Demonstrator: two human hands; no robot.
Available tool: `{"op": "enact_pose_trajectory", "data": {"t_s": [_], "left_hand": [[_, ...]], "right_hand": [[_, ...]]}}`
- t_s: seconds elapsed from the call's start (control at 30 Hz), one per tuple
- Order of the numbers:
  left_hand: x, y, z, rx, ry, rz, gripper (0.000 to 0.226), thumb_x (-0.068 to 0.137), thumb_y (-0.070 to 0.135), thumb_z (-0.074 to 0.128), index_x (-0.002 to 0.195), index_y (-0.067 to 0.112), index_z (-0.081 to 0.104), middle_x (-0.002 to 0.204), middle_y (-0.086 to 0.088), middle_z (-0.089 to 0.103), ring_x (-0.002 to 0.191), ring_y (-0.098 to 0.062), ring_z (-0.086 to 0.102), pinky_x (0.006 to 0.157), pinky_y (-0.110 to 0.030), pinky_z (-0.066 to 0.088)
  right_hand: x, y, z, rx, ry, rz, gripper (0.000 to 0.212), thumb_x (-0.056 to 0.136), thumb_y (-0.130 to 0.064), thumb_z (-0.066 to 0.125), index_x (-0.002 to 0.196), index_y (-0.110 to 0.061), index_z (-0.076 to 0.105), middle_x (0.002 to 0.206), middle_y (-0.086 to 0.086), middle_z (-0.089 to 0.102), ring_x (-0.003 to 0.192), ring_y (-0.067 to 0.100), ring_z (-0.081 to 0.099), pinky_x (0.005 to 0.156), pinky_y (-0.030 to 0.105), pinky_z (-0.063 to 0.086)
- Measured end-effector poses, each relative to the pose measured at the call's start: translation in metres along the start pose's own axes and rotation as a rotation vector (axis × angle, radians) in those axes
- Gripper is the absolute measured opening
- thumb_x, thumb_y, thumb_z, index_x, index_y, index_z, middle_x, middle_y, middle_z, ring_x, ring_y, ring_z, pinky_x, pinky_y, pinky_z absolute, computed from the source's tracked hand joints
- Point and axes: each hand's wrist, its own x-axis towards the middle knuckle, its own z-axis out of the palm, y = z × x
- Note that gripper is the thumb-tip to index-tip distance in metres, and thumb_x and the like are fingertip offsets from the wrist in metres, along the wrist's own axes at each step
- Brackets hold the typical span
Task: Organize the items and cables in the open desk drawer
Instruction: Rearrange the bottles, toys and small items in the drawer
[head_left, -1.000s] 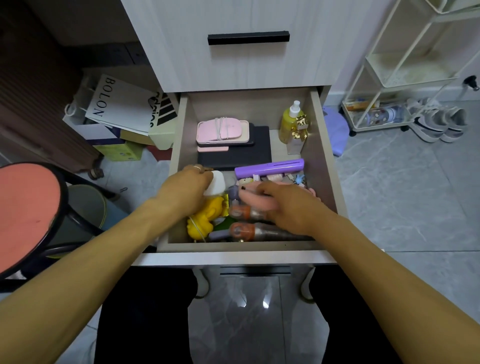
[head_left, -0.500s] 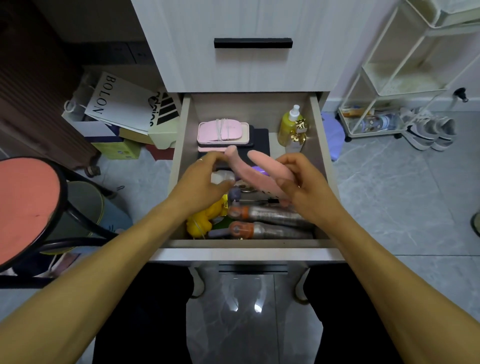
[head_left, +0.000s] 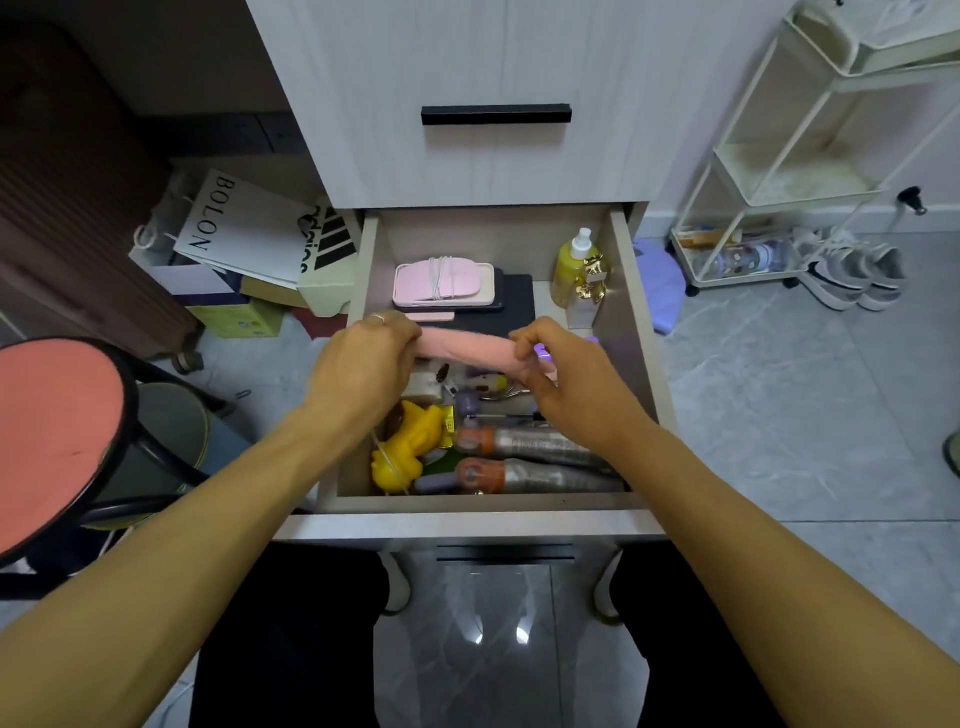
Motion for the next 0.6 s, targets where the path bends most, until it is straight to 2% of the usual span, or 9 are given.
{"op": "enact_pose_trajectory", "data": {"t_s": [0.07,0.2,0.27,0.37,0.43,0.53,0.6], "left_hand": [[-0.005,-0.005,0.001,0.105,-0.026,0.011,0.019,0.089,0.007,0.059,0.105,0.008,0.069,0.106,-0.012,0.066,0.094,-0.035,0.061,0.073,-0.046,0.054],[-0.017,-0.012,0.006,0.339,-0.228,0.025,0.029,0.085,0.013,0.058,0.112,0.012,0.068,0.112,-0.007,0.063,0.114,-0.029,0.047,0.085,-0.040,0.044],[-0.018,-0.010,0.006,0.307,-0.239,0.026,0.030,0.082,0.015,0.057,0.110,0.013,0.070,0.112,-0.006,0.065,0.111,-0.029,0.050,0.087,-0.039,0.042],[-0.019,0.009,0.001,0.140,-0.195,0.073,0.031,0.084,0.013,0.057,0.111,0.014,0.071,0.115,-0.008,0.067,0.105,-0.030,0.057,0.089,-0.039,0.046],[-0.023,0.030,-0.006,0.006,-0.259,0.127,0.029,0.089,0.014,0.054,0.112,0.020,0.071,0.118,-0.004,0.066,0.102,-0.025,0.058,0.087,-0.037,0.050],[-0.019,0.055,0.001,-0.086,-0.414,0.211,0.031,0.092,0.020,0.055,0.104,0.045,0.067,0.124,0.000,0.061,0.100,-0.022,0.055,0.084,-0.038,0.049],[-0.015,0.066,0.017,-0.003,-0.458,0.231,0.032,0.090,0.025,0.055,0.118,0.038,0.064,0.121,-0.002,0.061,0.094,-0.022,0.055,0.077,-0.034,0.049]], "right_hand": [[0.001,0.006,0.000,-0.067,-0.065,0.100,0.020,0.090,-0.001,0.058,0.106,-0.013,0.056,0.109,0.005,0.064,0.096,0.023,0.059,0.079,0.032,0.051],[-0.007,0.017,0.002,-0.180,-0.163,0.240,0.026,0.087,0.001,0.055,0.110,-0.011,0.063,0.111,0.006,0.066,0.102,0.023,0.059,0.087,0.034,0.049],[-0.012,0.018,0.000,-0.232,-0.180,0.280,0.028,0.087,0.000,0.055,0.111,-0.012,0.064,0.113,0.007,0.066,0.105,0.024,0.059,0.090,0.035,0.048],[-0.021,0.018,-0.007,-0.329,-0.187,0.287,0.028,0.089,-0.002,0.053,0.112,-0.013,0.064,0.117,0.008,0.063,0.108,0.026,0.057,0.092,0.036,0.048],[-0.032,0.017,-0.011,-0.414,-0.206,0.276,0.029,0.088,-0.003,0.051,0.113,-0.012,0.063,0.118,0.009,0.062,0.107,0.029,0.057,0.090,0.039,0.048],[-0.047,0.020,-0.019,-0.677,-0.271,0.127,0.028,0.076,-0.002,0.055,0.102,-0.008,0.064,0.103,0.013,0.063,0.094,0.038,0.059,0.079,0.037,0.048],[-0.053,0.025,-0.025,-0.791,-0.321,0.066,0.023,0.064,0.000,0.062,0.086,-0.006,0.064,0.086,0.016,0.064,0.081,0.039,0.060,0.072,0.037,0.047]]}}
